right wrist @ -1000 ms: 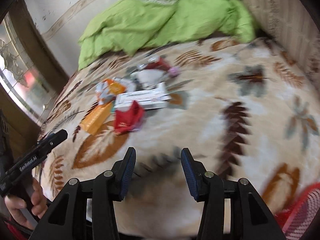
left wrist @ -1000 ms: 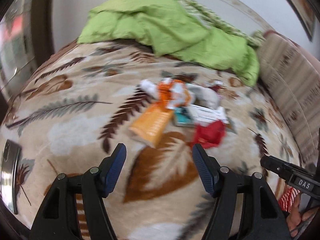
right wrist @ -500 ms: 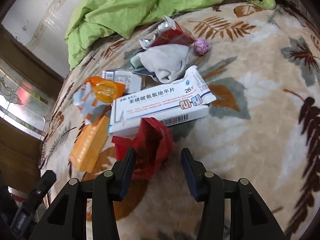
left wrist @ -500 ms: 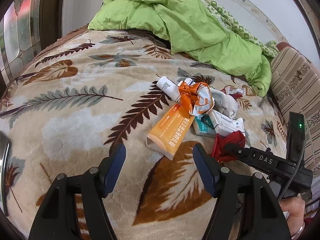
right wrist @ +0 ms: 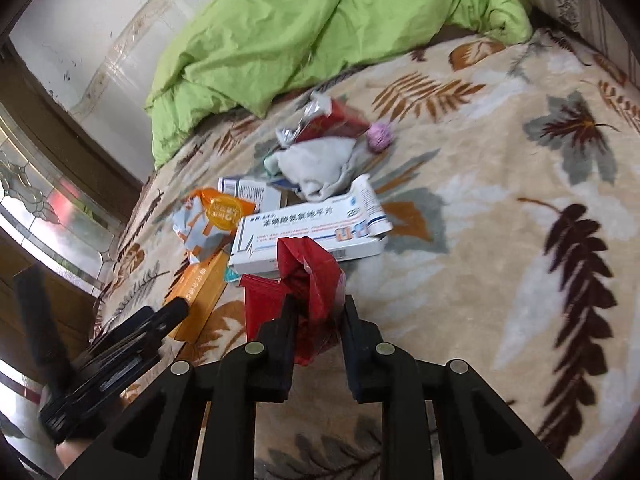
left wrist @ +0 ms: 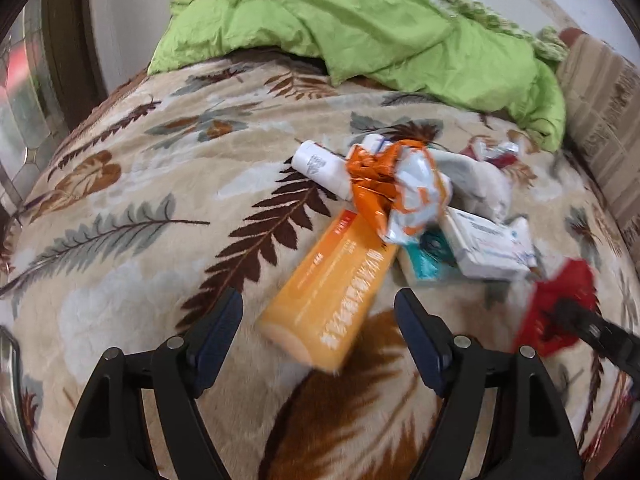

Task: Collect trash
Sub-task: 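Grasp the orange medicine box with the left tool while the right tool grasps a red wrapper, then lift the orange box and red wrapper off the bed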

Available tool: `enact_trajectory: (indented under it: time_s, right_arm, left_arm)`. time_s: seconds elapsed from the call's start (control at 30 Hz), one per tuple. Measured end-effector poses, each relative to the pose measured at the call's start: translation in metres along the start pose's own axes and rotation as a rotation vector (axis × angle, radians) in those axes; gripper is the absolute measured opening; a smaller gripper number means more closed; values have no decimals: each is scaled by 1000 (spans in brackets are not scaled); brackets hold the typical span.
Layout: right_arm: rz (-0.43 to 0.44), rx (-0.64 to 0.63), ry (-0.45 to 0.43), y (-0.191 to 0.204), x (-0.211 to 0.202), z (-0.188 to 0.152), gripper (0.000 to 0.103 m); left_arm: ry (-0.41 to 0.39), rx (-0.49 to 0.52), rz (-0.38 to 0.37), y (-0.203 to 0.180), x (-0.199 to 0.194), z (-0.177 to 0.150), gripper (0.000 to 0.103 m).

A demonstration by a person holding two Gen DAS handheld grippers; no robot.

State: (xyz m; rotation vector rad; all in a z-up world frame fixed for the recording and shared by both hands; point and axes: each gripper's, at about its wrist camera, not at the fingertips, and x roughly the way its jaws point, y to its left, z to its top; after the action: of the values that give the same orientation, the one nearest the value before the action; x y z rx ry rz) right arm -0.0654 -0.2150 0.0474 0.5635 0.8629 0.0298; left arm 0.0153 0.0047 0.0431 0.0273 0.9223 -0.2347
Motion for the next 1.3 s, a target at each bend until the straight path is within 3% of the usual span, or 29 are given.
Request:
enact_trajectory:
  time_s: [0.2,0.3,0.53,0.67,0.77,0.87,0.97,1.3]
  right_arm:
    - [-1,-19,-20,4,-4,1,21]
    - [2,-29,-20,8,-2,1,22]
    - [-17,-74,-55,18,-8,-1,22]
    - [-25,-106,-84,22,-18,-5,22]
    - [-34,-135,-103,27,-26,-9,22]
    - [-32,-150,-110,28,-34,-17,21]
    - [-25,-151,-104,26,-41,-27,21]
    - [-37,-139,-102,17,-45,-31,22]
  left_arm:
    - [38,8,-16,-4,21,6,77]
    - [43,52,-5,-12,27,4,63]
    - [29,70,-25,-19,11,-7,44]
    - [6,74,-33,-21,-11,-21,44]
    - [46,-11,-117,-14,-24,-33,44]
    - [93,-39,-153,-13,-30,-51,44]
    - [93,-7,-127,-21,-34,-60,44]
    - [67,39,-46,-32,-12,-45,49]
